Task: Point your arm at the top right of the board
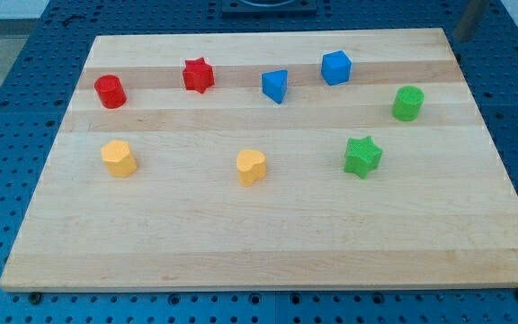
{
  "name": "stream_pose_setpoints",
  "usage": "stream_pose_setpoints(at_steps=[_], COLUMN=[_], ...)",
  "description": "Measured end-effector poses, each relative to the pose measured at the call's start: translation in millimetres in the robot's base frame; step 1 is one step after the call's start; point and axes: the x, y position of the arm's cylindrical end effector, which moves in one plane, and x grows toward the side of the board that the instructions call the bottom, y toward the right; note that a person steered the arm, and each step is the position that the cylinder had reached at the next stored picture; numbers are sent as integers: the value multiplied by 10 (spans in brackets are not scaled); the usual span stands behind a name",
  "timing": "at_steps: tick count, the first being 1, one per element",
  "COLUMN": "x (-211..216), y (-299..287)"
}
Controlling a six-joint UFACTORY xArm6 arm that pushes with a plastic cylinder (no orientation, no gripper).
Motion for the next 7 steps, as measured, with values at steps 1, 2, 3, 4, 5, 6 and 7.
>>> stream_pose_setpoints(at_steps=[1, 2, 3, 4, 5, 6, 7], x=[0, 0, 0, 0, 0, 28, 78], y=[-405, -510, -533, -605, -759, -759, -762])
